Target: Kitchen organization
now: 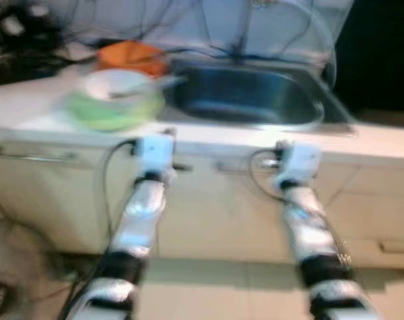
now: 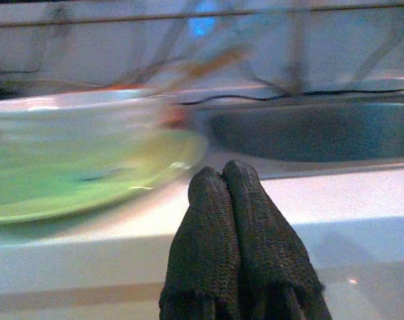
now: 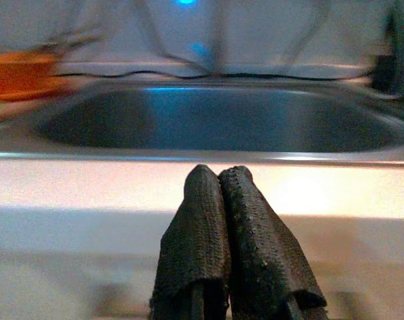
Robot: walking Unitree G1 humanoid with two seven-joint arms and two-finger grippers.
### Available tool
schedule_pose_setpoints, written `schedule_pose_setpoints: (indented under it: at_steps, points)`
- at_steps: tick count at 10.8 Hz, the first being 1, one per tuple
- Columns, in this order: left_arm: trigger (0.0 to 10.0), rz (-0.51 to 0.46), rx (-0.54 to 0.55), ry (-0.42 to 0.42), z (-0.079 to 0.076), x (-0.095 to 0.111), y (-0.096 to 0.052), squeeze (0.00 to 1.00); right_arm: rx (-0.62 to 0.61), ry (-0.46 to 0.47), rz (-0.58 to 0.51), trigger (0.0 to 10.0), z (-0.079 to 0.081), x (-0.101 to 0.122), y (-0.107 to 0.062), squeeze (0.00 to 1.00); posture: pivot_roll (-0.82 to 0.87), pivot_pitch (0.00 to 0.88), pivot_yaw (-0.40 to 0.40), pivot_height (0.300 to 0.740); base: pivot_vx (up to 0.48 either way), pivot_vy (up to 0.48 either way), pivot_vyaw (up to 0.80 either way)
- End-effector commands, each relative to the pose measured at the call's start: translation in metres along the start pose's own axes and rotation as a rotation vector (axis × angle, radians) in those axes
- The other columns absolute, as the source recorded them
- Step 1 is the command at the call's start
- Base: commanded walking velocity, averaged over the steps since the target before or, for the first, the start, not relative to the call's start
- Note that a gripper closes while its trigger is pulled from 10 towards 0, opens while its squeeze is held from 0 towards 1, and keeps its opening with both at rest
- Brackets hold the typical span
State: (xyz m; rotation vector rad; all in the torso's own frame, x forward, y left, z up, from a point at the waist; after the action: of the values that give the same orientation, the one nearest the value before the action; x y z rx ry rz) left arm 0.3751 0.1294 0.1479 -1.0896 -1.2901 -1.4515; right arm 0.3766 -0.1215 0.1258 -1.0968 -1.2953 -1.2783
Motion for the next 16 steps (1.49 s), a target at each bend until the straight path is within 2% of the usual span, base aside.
schedule_pose_setpoints:
  at_steps: [1,8,16]
  points:
    - [10.0,-0.028,-0.016,-0.005,-0.012,0.0072,0.0023,0.0,-0.031,-0.011,-0.009,10.0,-0.0137,0.0034,0.0015,0.0,0.04,0.0,-0.037,0.74,0.0,0.0,0.0]
    - [10.0,-0.023,-0.013,-0.003,-0.0108,0.0072,0.0014,0.0,-0.022,-0.033,-0.004,10.0,-0.014,0.0017,0.0005,0.0,0.05,0.009,-0.038,0.74,0.0,0.0,0.0]
    - [10.0,-0.011,-0.02,0.019,-0.011,0.0047,0.0009,0.0,-0.017,-0.031,0.01,10.0,-0.0134,-0.0012,0.0002,0.0,0.05,0.014,-0.041,0.74,0.291,0.0,0.0]
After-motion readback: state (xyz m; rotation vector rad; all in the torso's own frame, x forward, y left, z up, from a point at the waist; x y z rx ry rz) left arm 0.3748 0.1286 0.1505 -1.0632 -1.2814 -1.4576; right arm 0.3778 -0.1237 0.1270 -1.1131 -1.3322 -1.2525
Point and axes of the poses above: a point about 5 cm out from each wrist's last joint towards the gripper, its own y axis pointing out of the wrist towards the gripper, its own x axis along the axis of the wrist's last joint, z = x × y, the point moved 3 cm from there along y, pointing out of the wrist towards the gripper, and after that the axes turned 3 degrees about -y, right-handed, at the moved point
